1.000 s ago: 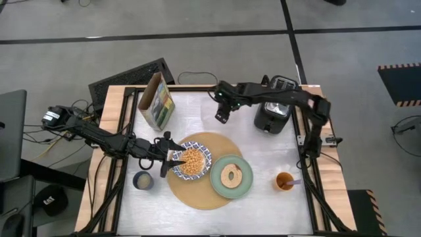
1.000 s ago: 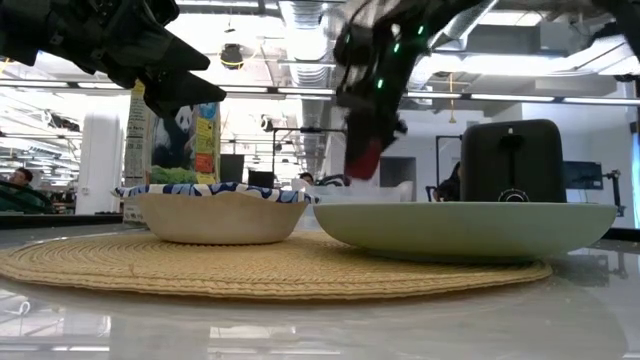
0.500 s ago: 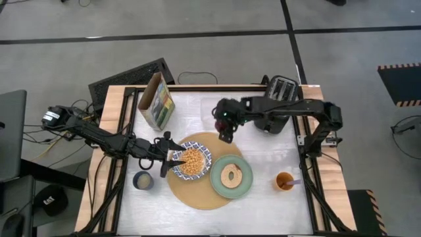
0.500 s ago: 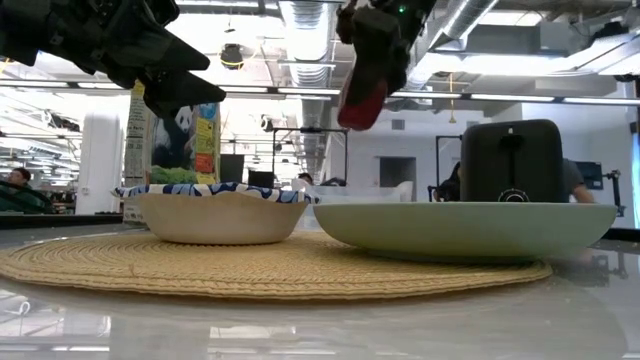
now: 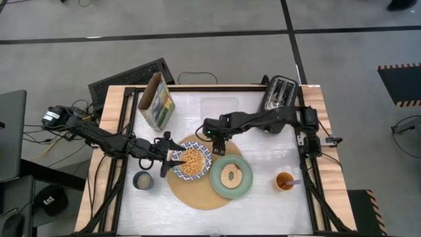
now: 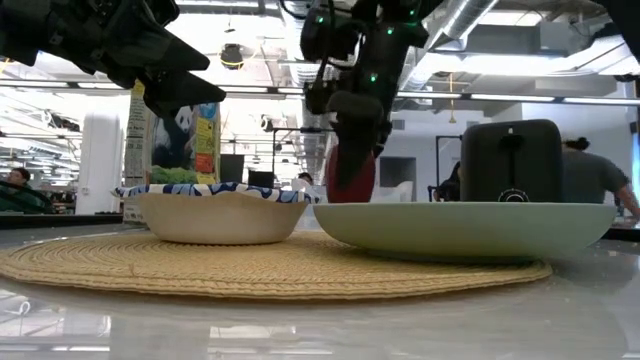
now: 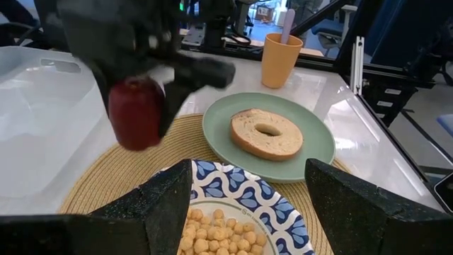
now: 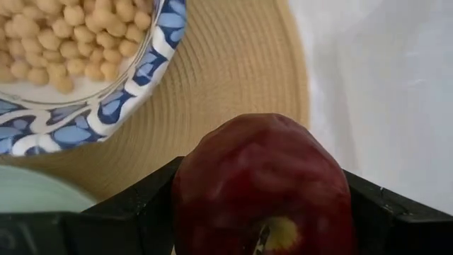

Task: Arrange a breakfast setting
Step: Put the red apple to the top of the bowl and plate on the brown table mat, then put the purple spoon on the left side of the brown table mat

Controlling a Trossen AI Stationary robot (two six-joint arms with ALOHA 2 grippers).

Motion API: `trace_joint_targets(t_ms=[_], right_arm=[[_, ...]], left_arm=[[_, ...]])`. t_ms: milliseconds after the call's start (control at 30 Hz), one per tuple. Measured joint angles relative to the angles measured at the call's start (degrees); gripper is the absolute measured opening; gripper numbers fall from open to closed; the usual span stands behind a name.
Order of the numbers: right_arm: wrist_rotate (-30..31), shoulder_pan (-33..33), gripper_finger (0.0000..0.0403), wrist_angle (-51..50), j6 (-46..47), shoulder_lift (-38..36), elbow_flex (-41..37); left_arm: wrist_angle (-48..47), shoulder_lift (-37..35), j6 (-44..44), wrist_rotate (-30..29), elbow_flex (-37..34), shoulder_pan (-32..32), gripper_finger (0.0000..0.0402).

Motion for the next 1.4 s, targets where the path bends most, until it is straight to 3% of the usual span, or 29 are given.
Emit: trace_joint_targets(t_ms=[367,600,767,1133,1400], right_arm=[[-0.07,0.61,0.0305,0.70,0.04,2.64,0.00],[0.02,1.18,0.0385,0.18,0.00,2.64,0.00],[0.19,1.33,0.0377,-0.16,0.00,1.05,0.00],[0.30,2.65,0.0372,-8.02,2.39,-13.31,0.26],[0.30,8.30,0.0373,-16.08,8.35,-25.82,0.28]], left_arm=[[0.07,0.02,0.02,0.02,0.00,0.00,0.0258],[0.08,0.02,0.02,0.03,0.00,0.00,0.0258],[0.07,0.02,0.02,0.04,0.00,0.00,0.0258],[0.46,0.02,0.04,0.08,-0.02,0.00,0.0258],[0.33,0.02,0.04,0.08,-0.02,0.00,0.0258]])
